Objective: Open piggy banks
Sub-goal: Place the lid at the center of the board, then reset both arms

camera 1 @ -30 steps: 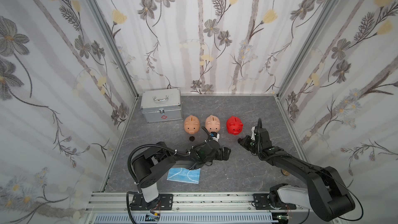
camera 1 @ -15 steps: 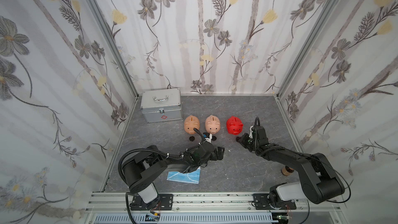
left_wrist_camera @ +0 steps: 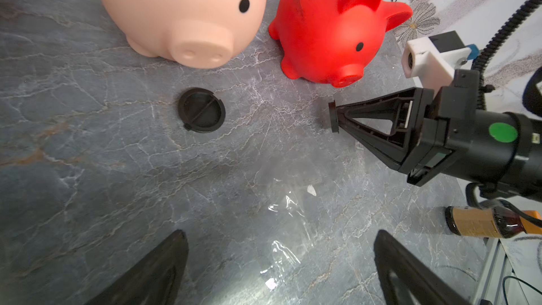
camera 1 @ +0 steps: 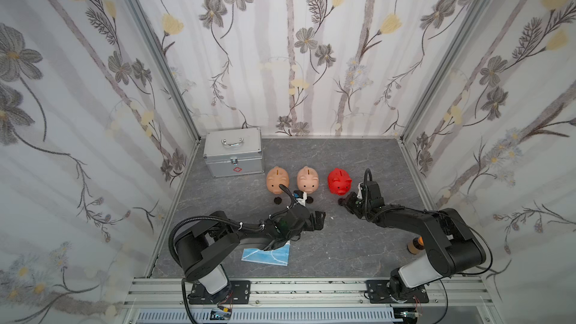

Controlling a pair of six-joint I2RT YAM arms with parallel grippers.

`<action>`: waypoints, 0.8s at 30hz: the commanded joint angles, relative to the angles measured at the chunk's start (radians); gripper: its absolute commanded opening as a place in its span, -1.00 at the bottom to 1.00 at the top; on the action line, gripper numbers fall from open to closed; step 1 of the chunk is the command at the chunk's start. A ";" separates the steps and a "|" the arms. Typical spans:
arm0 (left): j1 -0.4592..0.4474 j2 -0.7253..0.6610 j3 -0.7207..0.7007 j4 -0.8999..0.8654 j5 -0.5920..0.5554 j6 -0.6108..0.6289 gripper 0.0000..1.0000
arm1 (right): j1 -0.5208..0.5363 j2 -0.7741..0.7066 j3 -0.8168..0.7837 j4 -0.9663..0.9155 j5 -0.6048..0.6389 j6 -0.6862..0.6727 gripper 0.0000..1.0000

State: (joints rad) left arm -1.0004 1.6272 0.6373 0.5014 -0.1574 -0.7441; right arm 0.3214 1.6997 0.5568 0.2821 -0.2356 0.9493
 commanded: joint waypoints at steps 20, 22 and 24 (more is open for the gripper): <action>-0.001 -0.136 -0.023 -0.069 -0.064 0.063 1.00 | 0.004 -0.191 -0.045 0.025 0.026 -0.012 -0.65; -0.002 -0.210 -0.042 -0.106 -0.083 0.096 1.00 | 0.011 -0.287 -0.061 -0.030 0.088 -0.038 -0.53; -0.004 -0.292 -0.054 -0.161 -0.115 0.114 1.00 | 0.016 -0.378 -0.075 -0.069 0.138 -0.061 -0.40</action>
State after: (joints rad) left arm -1.0023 1.3983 0.5949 0.4107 -0.2077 -0.6777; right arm 0.3317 1.3907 0.4931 0.2558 -0.1894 0.9283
